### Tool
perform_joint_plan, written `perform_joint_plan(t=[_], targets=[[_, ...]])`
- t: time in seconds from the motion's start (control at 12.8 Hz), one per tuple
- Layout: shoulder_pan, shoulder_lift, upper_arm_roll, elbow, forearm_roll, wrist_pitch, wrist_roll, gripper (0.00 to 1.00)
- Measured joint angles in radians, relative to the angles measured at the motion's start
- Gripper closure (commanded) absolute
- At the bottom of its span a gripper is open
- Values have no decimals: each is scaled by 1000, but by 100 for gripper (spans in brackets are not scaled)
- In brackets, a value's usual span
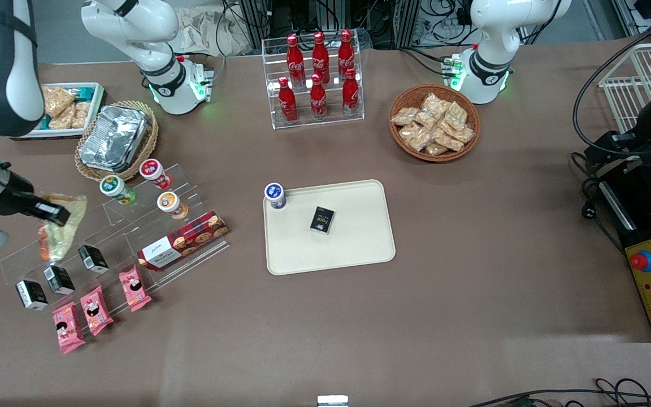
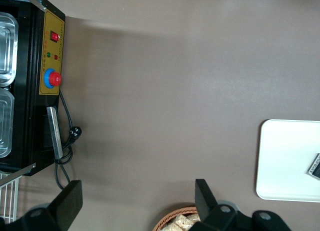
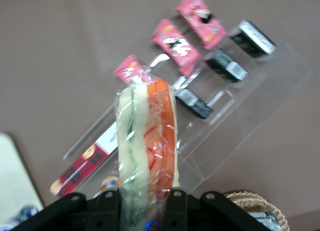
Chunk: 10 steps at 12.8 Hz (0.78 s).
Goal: Place sandwich on tray
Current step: 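Lift the sandwich off the rack with the right gripper, then carry the sandwich over the cream tray and lower it down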
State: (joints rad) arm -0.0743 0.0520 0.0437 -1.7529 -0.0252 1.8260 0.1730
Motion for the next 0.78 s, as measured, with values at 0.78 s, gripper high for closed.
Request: perform_joint_plan(t=[0.78], targets=[[443,102,6,27,-1,121,-310,100]])
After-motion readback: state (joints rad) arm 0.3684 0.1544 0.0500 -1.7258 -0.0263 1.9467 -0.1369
